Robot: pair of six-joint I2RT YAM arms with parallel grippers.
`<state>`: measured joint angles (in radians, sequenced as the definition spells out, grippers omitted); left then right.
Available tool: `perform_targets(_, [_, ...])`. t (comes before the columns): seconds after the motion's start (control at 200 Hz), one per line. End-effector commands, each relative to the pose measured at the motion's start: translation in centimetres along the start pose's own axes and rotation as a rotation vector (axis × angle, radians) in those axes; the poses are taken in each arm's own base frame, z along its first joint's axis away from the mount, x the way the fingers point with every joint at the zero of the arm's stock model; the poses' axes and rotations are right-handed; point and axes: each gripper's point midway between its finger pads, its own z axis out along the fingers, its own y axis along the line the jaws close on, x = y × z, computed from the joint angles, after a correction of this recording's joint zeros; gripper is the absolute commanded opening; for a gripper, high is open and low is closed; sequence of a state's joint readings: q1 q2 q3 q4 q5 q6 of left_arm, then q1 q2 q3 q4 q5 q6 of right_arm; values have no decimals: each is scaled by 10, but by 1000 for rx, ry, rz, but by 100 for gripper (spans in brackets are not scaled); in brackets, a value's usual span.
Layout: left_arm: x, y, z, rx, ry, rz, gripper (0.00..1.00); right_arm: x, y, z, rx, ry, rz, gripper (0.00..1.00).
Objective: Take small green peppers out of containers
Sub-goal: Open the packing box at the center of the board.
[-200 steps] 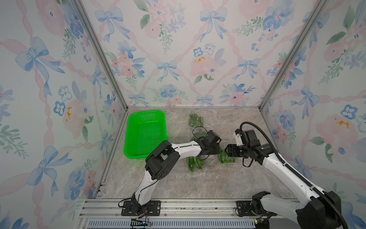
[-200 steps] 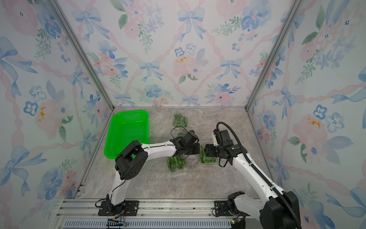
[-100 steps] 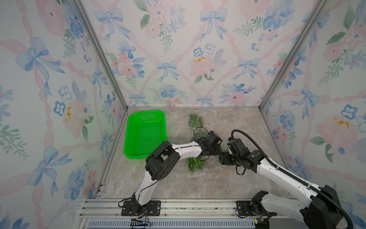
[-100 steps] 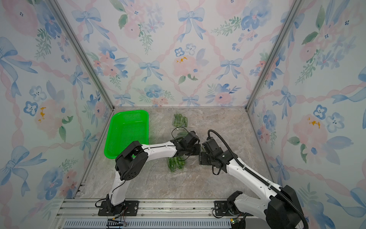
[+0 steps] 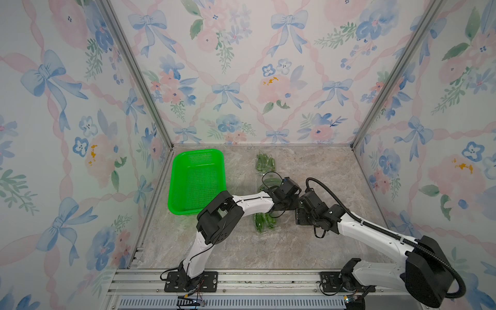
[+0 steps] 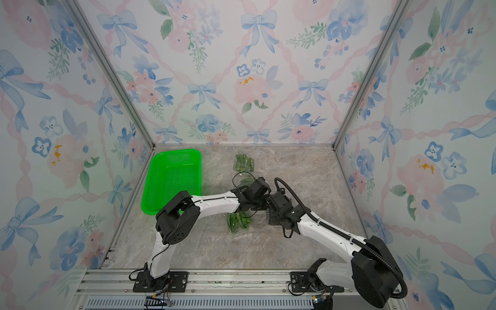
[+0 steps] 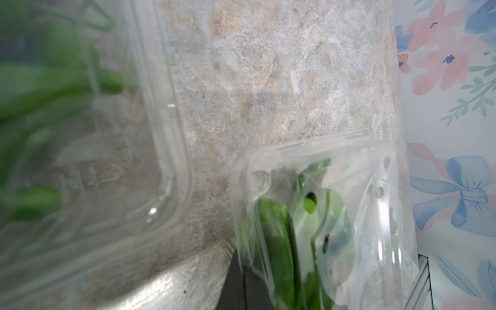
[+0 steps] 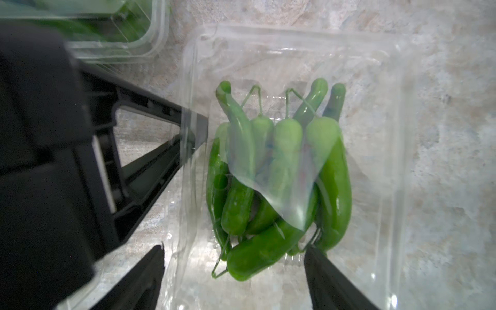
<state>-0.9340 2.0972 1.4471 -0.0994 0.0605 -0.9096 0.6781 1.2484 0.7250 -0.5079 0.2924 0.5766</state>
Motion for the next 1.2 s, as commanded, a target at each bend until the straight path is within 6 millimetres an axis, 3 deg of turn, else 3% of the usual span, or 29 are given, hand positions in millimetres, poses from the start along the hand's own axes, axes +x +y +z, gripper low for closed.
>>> perform_targets(0.0, [11, 1, -3, -22, 35, 13, 5, -4, -4, 4, 44, -26, 30, 78])
perform_targets(0.345, [13, -3, -1, -14, 42, 19, 4, 3, -10, 16, 123, -25, 33, 75])
perform_targets(0.55, [16, 1, 1, -22, 48, 15, 4, 5, -11, 19, 173, -23, -11, 60])
perform_targets(0.76, [17, 2, 2, -25, 50, 15, 2, 12, -7, 23, 184, -11, -35, 35])
perform_targets(0.995, [19, 7, 4, -38, 53, 14, 1, 5, -8, 14, 174, -26, -29, 34])
perform_targets(1.195, [23, 12, 5, -47, 60, 10, 1, 3, -3, 7, 63, -22, 30, 36])
